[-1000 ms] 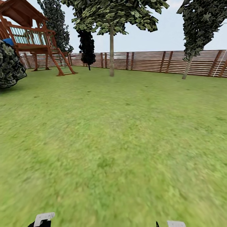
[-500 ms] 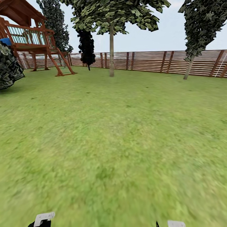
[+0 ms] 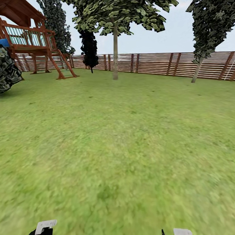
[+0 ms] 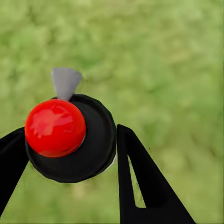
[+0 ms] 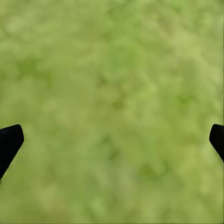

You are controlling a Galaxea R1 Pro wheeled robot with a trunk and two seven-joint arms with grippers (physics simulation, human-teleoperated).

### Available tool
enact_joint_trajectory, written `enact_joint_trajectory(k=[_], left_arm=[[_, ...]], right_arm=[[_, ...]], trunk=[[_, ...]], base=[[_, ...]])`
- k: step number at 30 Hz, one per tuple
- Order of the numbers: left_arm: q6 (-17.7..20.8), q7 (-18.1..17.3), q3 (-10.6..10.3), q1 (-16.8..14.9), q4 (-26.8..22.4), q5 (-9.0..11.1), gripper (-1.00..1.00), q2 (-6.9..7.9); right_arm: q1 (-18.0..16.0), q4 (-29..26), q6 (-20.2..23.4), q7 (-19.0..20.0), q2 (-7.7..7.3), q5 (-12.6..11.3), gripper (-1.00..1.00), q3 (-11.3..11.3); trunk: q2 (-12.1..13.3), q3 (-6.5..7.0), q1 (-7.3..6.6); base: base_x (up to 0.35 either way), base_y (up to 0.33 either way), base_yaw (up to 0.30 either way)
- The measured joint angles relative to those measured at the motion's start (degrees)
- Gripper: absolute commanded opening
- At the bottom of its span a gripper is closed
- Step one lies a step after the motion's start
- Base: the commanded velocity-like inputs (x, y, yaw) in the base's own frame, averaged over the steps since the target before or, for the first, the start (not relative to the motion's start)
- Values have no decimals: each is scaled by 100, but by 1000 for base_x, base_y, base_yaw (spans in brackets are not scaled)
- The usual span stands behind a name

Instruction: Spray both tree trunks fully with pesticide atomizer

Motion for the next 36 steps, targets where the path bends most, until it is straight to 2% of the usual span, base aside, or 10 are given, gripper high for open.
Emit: enact_joint_trajectory(k=[36], left_arm=[[0,0,2,0,0,1,-100,5]], right_arm=[[0,1,0,0,0,-1,100,1]], trunk=[[0,0,0]], base=[[340,0,0]])
